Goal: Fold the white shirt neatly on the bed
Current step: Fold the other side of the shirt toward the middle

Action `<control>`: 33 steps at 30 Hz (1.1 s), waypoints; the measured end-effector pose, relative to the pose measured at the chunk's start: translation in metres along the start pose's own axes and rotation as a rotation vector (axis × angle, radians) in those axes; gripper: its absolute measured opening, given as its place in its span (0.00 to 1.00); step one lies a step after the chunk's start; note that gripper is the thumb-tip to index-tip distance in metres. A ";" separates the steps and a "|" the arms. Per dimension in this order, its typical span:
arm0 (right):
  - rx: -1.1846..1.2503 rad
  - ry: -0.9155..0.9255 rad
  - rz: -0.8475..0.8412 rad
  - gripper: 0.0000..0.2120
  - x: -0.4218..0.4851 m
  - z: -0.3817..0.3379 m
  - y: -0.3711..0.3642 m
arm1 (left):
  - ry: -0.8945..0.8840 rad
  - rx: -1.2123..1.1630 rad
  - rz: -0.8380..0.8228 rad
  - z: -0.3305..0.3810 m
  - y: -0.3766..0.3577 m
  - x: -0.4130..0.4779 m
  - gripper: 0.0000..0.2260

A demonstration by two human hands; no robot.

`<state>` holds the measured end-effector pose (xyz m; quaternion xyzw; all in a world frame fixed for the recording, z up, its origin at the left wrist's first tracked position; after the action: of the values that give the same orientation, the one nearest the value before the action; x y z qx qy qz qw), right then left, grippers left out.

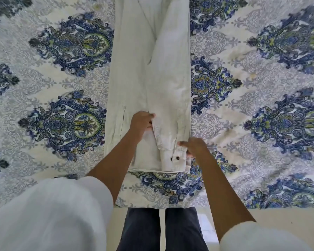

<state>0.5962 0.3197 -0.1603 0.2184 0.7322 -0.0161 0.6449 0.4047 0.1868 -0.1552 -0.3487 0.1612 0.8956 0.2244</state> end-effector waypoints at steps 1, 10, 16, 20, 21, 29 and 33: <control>0.035 0.056 0.028 0.16 -0.002 -0.015 0.007 | 0.004 -0.036 0.028 0.009 0.001 0.006 0.04; 0.232 0.222 0.125 0.13 0.033 -0.167 0.052 | 0.032 -0.237 0.113 0.105 0.008 0.087 0.10; 0.286 0.345 0.091 0.13 0.053 -0.285 0.072 | 0.026 -0.186 -0.045 0.145 -0.008 0.134 0.09; 0.349 0.391 0.054 0.08 0.048 -0.346 0.080 | -0.114 0.008 -0.056 0.163 -0.009 0.160 0.06; 0.354 0.392 0.058 0.09 0.049 -0.360 0.083 | -0.148 0.072 -0.063 0.166 -0.009 0.165 0.07; 0.265 0.400 0.136 0.13 0.083 -0.434 0.111 | 0.007 -0.353 0.031 0.139 -0.004 0.163 0.06; 0.279 0.479 0.229 0.14 0.062 -0.443 0.114 | 0.047 -0.307 0.155 0.127 0.009 0.162 0.08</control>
<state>0.2153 0.5765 -0.1156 0.3838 0.8247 0.0081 0.4153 0.2234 0.2826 -0.1769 -0.3864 0.0540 0.9159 0.0948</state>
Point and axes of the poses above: each hand's wrist, its own x-axis towards the middle knuckle, its own y-axis out of the back of the hand, z = x × y, the point moved 10 cm from there along x, towards the middle knuckle, and after that the axes turned 10 degrees about -y, right-handed, at the moved point
